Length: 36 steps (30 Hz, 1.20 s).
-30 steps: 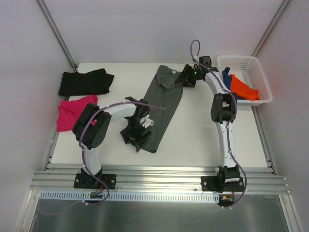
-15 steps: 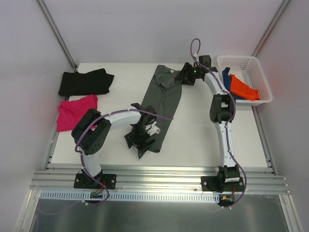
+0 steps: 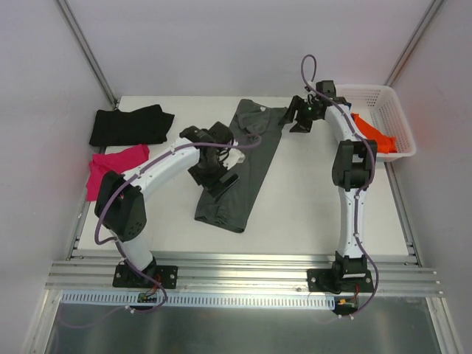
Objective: Fold and stack the t-shirts
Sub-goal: Rotate the tshirt 90 degrees
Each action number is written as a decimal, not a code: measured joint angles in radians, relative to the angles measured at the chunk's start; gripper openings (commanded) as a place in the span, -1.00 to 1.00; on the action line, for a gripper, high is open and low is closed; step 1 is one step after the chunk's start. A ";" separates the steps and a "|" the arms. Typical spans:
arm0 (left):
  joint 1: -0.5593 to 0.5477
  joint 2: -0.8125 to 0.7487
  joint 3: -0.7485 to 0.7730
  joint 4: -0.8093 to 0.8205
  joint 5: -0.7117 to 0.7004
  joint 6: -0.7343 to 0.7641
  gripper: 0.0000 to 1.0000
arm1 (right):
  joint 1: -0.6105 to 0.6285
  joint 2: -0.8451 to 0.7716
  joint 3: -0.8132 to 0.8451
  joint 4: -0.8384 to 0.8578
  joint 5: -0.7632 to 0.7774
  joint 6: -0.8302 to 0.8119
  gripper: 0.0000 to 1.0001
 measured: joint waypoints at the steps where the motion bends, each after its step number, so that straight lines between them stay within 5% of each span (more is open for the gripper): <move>1: 0.008 0.014 0.050 -0.003 -0.003 0.003 0.80 | -0.003 -0.017 -0.002 -0.005 0.006 -0.003 0.36; 11: 0.014 0.312 0.369 0.013 0.039 0.005 0.77 | 0.064 -0.049 0.015 0.002 0.004 -0.006 0.36; 36: 0.040 0.385 0.234 -0.022 0.247 -0.047 0.75 | 0.135 0.162 0.143 0.079 -0.068 0.093 0.36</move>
